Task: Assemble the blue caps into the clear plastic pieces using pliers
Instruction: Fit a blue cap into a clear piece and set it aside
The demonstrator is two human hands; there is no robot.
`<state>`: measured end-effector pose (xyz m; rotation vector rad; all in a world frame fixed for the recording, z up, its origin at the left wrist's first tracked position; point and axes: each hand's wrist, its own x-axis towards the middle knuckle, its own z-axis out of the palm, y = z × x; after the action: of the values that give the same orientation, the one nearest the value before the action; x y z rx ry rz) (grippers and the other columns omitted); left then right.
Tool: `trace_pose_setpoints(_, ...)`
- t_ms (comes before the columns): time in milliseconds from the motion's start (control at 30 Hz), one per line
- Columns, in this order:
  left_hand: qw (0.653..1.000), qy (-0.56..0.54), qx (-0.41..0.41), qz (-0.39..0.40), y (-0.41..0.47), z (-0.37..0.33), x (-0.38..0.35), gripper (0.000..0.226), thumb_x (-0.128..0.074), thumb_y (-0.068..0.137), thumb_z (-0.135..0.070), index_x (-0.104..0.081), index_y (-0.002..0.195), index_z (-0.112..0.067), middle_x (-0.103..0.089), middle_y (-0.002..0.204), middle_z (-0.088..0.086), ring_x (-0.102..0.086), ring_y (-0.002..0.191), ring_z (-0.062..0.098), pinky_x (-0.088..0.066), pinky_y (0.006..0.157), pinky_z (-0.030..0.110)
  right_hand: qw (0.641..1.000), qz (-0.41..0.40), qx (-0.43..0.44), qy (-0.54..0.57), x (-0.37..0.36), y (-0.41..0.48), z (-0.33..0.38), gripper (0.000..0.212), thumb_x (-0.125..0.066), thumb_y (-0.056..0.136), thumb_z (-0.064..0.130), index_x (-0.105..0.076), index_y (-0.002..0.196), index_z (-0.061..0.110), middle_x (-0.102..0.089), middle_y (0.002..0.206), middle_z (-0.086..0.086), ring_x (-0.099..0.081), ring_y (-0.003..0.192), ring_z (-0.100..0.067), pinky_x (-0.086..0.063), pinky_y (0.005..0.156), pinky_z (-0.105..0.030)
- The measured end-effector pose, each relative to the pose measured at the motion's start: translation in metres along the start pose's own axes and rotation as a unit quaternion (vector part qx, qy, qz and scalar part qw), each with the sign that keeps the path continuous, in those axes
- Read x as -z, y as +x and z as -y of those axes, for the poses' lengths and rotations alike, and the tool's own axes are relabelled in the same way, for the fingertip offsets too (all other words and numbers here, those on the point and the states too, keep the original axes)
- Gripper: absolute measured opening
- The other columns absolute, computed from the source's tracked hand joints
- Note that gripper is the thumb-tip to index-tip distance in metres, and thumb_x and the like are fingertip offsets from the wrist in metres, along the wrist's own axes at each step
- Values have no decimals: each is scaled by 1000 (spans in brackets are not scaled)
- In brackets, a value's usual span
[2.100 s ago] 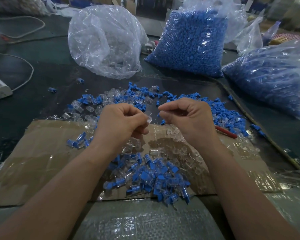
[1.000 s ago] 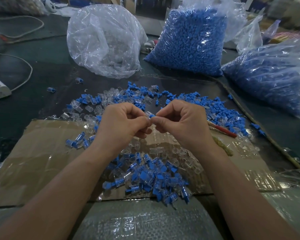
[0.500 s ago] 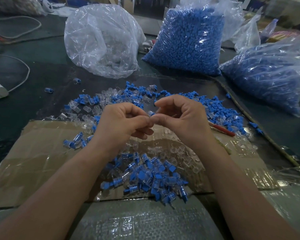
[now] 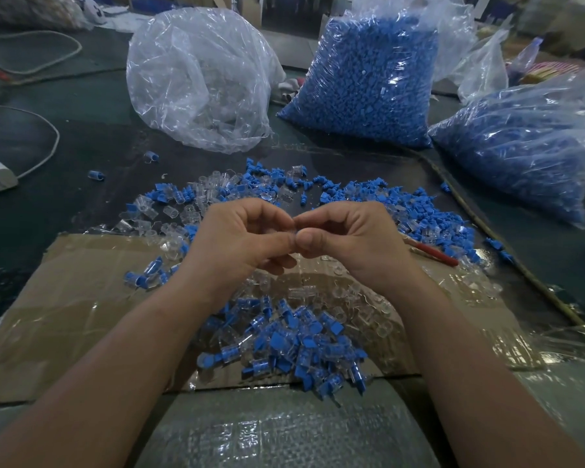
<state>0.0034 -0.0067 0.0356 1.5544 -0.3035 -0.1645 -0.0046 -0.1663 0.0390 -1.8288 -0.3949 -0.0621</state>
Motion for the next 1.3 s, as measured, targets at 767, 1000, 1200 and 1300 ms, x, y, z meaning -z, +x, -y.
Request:
trace_pose_setpoints(767,986,-141,85,23,2,-3,6,17,-67,52,-5,-63,69,-4,-67,60,10,-64,49,16,-50,44,18,987,-52,126,-82,-1,-2,-7,36,-68,72,-4,-61,105,8,-65,84,12,-65,78,2,-51,71,-13)
trace_pose_setpoints(1000,989,-123,79,23,2,-2,5,17,-68,53,-9,-63,68,-5,-67,60,9,-64,49,16,-50,44,20,983,-54,143,-106,-1,-2,-6,35,-69,71,-1,-61,104,7,-67,84,6,-66,78,0,-52,71,-14)
trace_pose_setpoints(1200,993,-94,70,15,2,-2,4,19,-67,53,-11,-61,70,-4,-67,57,8,-63,47,15,-49,43,19,980,-45,144,-129,-2,-2,-5,35,-70,71,3,-61,104,9,-66,87,4,-65,81,0,-52,73,-14)
trace_pose_setpoints(1300,993,-96,69,12,1,-2,4,17,-66,54,-9,-61,69,-4,-66,57,8,-62,46,15,-49,43,19,985,-27,116,-127,0,-3,-2,31,-72,70,13,-65,101,16,-67,85,11,-66,78,1,-51,71,-13)
